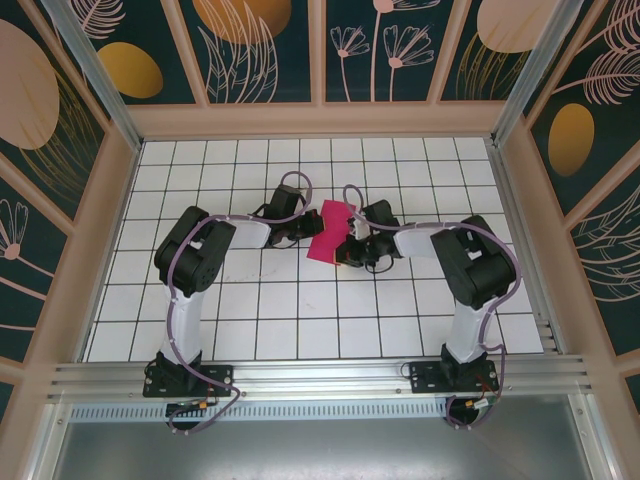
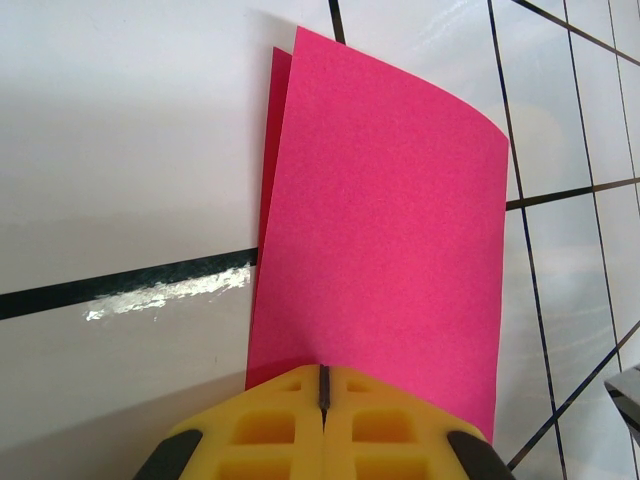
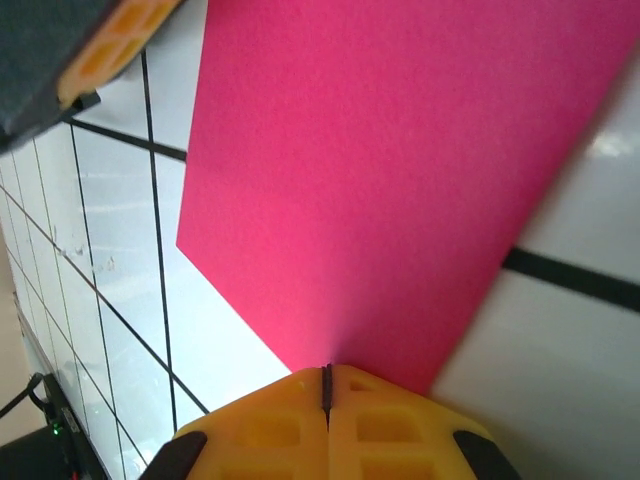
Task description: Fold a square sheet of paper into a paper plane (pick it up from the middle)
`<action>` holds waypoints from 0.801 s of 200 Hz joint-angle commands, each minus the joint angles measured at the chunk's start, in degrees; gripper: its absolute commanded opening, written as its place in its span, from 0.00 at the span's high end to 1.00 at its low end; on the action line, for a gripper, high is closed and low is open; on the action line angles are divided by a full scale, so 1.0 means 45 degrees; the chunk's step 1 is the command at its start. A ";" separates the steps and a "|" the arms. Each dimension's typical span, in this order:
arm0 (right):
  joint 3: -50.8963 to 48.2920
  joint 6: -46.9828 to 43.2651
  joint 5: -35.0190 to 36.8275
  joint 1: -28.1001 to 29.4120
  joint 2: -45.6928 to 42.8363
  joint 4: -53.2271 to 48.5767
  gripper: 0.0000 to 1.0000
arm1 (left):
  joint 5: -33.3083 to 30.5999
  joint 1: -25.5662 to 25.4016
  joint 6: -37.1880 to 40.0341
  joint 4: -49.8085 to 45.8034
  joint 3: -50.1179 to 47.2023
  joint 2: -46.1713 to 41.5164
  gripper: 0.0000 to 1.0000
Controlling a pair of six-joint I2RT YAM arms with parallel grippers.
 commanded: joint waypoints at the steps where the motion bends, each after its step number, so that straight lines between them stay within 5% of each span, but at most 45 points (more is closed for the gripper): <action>1: -0.0603 -0.0515 -0.0047 0.0071 -0.0354 -0.1425 0.98 | -0.1371 0.0084 -0.0042 -0.3009 -0.0964 0.1476 0.95; 73: 0.0020 0.0109 0.0618 -0.0227 -0.1794 0.0119 0.98 | -0.1360 0.0083 0.0160 -0.3069 -0.0890 0.1287 0.95; 160: 0.1206 0.0988 0.1322 -0.0272 0.0846 0.0784 0.98 | -0.0982 0.0084 0.0580 -0.3079 -0.0573 0.0807 0.95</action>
